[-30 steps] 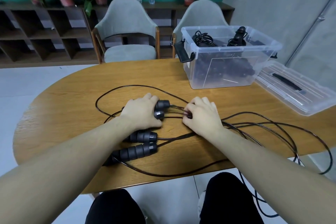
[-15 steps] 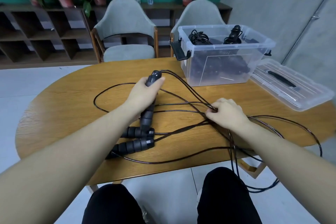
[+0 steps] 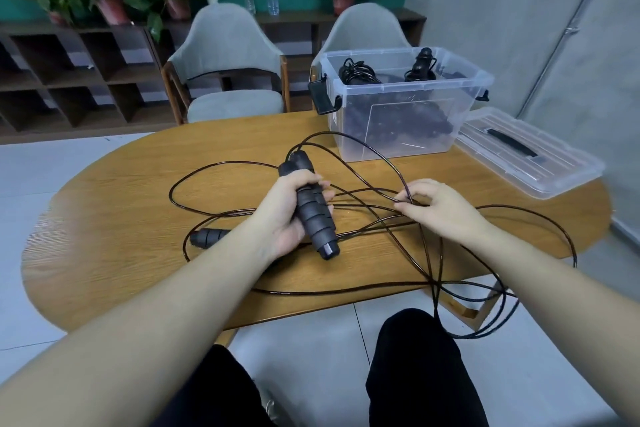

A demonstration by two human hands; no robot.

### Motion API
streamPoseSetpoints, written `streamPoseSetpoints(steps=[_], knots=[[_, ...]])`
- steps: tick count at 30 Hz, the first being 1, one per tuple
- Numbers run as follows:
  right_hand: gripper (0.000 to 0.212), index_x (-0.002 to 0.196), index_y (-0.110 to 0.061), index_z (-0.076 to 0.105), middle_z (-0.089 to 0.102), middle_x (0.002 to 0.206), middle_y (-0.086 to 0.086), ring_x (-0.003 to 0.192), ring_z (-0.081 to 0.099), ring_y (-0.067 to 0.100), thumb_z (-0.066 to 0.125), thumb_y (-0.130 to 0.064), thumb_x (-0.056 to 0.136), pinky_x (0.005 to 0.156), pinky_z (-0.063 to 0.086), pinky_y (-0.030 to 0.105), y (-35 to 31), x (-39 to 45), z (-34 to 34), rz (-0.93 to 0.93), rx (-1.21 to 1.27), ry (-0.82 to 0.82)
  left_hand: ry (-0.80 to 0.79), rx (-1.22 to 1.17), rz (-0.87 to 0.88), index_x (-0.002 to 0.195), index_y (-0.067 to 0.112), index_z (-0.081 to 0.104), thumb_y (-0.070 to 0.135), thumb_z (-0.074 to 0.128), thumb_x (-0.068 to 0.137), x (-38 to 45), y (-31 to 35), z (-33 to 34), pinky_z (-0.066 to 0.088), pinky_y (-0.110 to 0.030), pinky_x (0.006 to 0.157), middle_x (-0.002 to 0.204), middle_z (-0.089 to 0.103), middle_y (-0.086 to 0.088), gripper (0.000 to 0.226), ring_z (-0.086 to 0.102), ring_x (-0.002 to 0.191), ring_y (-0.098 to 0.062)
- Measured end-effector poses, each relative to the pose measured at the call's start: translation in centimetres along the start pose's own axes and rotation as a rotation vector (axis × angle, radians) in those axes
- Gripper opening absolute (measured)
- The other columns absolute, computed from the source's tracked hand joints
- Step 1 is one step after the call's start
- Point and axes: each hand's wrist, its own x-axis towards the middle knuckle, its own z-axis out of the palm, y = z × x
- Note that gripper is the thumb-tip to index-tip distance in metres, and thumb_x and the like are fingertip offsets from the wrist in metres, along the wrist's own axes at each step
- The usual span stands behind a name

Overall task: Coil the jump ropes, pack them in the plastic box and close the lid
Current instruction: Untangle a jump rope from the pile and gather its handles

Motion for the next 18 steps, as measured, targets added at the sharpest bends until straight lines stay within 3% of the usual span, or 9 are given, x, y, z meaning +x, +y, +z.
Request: streamPoseSetpoints(steps=[3, 5, 8, 10, 13, 16, 18], knots=[[0.014, 0.101, -0.040, 0.067, 0.061, 0.121, -0.012, 0.117, 0.052, 0.009, 0.068, -0.031, 0.091, 0.105, 0.036, 0.031, 0.9, -0.6, 0.2, 0.013, -0.054, -0.030, 0.011, -0.022, 0.029, 0.113, 0.010, 0.059, 0.008, 0.062, 0.091, -0.2, -0.5, 0.5, 0.058, -0.046, 0.090, 0.114, 0.073, -0.010, 0.023, 0.073, 0.100, -0.024], [0.016, 0.109, -0.034, 0.069, 0.062, 0.119, -0.011, 0.111, 0.052, 0.008, 0.063, -0.030, 0.096, 0.096, 0.037, 0.027, 1.6, -0.8, 0.0, 0.061, -0.067, -0.006, 0.016, 0.003, 0.035, 0.110, 0.010, 0.060, 0.008, 0.064, 0.087, -0.1, -0.6, 0.2, 0.058, -0.044, 0.088, 0.103, 0.073, -0.007, 0.024, 0.073, 0.090, -0.021], [0.022, 0.121, -0.032, 0.063, 0.067, 0.111, -0.006, 0.099, 0.059, 0.014, 0.054, -0.034, 0.100, 0.082, 0.043, 0.028, 2.5, -1.1, -0.6, 0.175, -0.054, 0.016, 0.001, 0.018, 0.037, 0.105, 0.011, 0.058, 0.009, 0.068, 0.077, 0.0, -0.1, -0.7, 0.056, -0.038, 0.072, 0.086, 0.063, -0.005, 0.029, 0.063, 0.072, -0.018], [0.018, 0.118, -0.037, 0.057, 0.068, 0.109, -0.002, 0.095, 0.062, 0.018, 0.052, -0.034, 0.101, 0.082, 0.049, 0.033, 3.0, -1.2, -0.9, 0.229, -0.118, 0.001, 0.014, 0.105, 0.069, 0.101, 0.012, 0.058, 0.010, 0.068, 0.075, 0.0, 0.7, -1.3, 0.053, -0.034, 0.065, 0.082, 0.061, -0.004, 0.028, 0.060, 0.066, -0.016], [0.024, 0.124, -0.035, 0.054, 0.067, 0.121, -0.001, 0.108, 0.061, 0.026, 0.049, -0.032, 0.101, 0.094, 0.047, 0.042, 3.0, -1.1, -1.3, 0.262, -0.391, 0.022, 0.125, 0.387, 0.146, 0.104, 0.014, 0.057, 0.009, 0.065, 0.084, -0.3, 1.9, -1.9, 0.049, -0.026, 0.054, 0.077, 0.057, -0.005, 0.022, 0.057, 0.058, -0.015], [0.024, 0.117, -0.031, 0.049, 0.066, 0.114, 0.002, 0.094, 0.062, 0.026, 0.057, -0.029, 0.095, 0.081, 0.052, 0.037, 3.1, -0.6, -1.9, 0.274, -0.368, 0.006, 0.273, 0.910, 0.341, 0.099, 0.019, 0.055, 0.013, 0.065, 0.087, -0.2, 3.3, -3.2, 0.041, -0.029, 0.062, 0.081, 0.056, -0.002, 0.017, 0.054, 0.072, -0.020], [0.025, 0.112, -0.032, 0.050, 0.064, 0.111, -0.004, 0.092, 0.062, 0.022, 0.063, -0.031, 0.091, 0.079, 0.052, 0.036, 3.0, -0.6, -2.6, 0.295, -0.347, -0.057, 0.331, 1.132, 0.406, 0.106, 0.020, 0.053, 0.016, 0.067, 0.087, 0.1, 4.4, -4.4, 0.038, -0.031, 0.064, 0.084, 0.056, 0.001, 0.024, 0.053, 0.076, -0.019]])
